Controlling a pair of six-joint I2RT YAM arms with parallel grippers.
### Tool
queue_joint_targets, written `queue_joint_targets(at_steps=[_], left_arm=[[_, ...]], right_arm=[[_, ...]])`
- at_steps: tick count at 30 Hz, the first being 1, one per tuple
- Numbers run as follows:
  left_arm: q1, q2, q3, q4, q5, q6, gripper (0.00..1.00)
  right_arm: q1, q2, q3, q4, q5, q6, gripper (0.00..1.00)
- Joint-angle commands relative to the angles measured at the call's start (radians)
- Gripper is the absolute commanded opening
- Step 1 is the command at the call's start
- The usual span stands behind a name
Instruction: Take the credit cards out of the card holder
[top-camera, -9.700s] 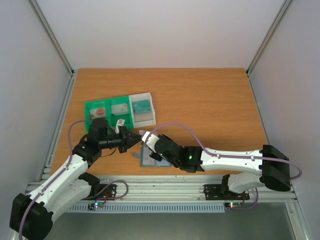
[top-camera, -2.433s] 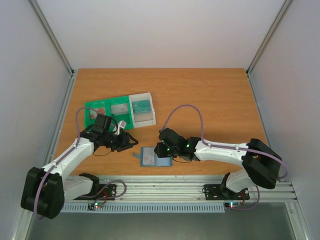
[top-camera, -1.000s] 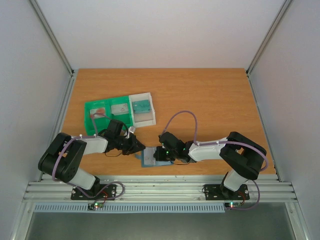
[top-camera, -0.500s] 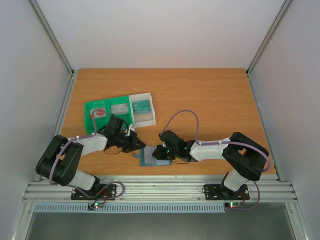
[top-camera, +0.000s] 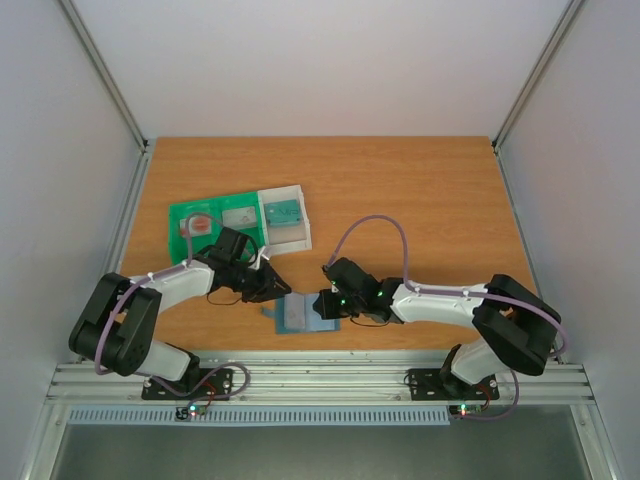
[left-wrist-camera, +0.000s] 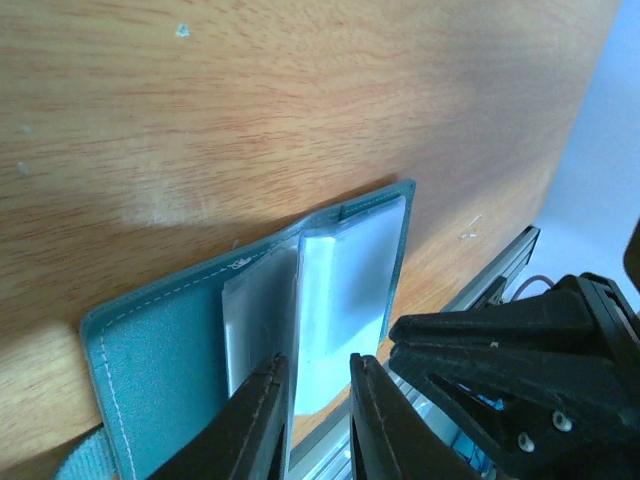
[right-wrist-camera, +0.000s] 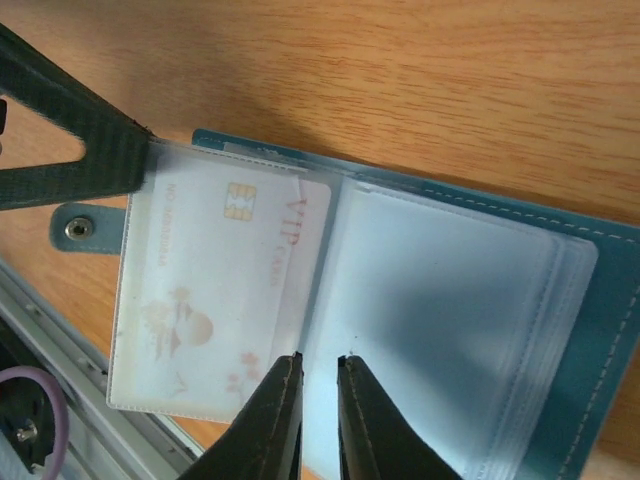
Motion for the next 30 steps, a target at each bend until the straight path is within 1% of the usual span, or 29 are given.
queue_joint_targets(at_steps=[1, 5, 15, 24, 28, 30], left_arm=[[-0.003, 0.002, 0.026, -0.002, 0.029, 0.017, 0.19], [-0.003, 0.003, 0.019, 0.007, 0.050, 0.011, 0.18], [-0.011, -0.070, -0.013, 0.050, 0.062, -0.056, 0.21], [-0.122, -0.013, -0.006, 0.157, 0.049, -0.135, 0.22], [-0.139, -0.040, 0.016, 0.108, -0.010, -0.121, 0.24], [-0.137, -0.070, 0.036, 0.028, -0.075, -0.093, 0.26]], right_arm=[[-0.006, 0.052, 0.008, -0.005, 0.024, -0.019, 0.10], [-0.006, 0.075, -0.011, 0.049, -0.003, 0.006, 0.09], [-0.006, 0.044, -0.017, 0.027, 0.022, 0.002, 0.09], [-0.007, 0.001, -0.019, 0.005, 0.031, 0.005, 0.09], [-0.006, -0.016, -0.023, 0.002, 0.024, 0.009, 0.09], [-0.006, -0.019, -0.024, 0.013, 0.005, 0.017, 0.09]])
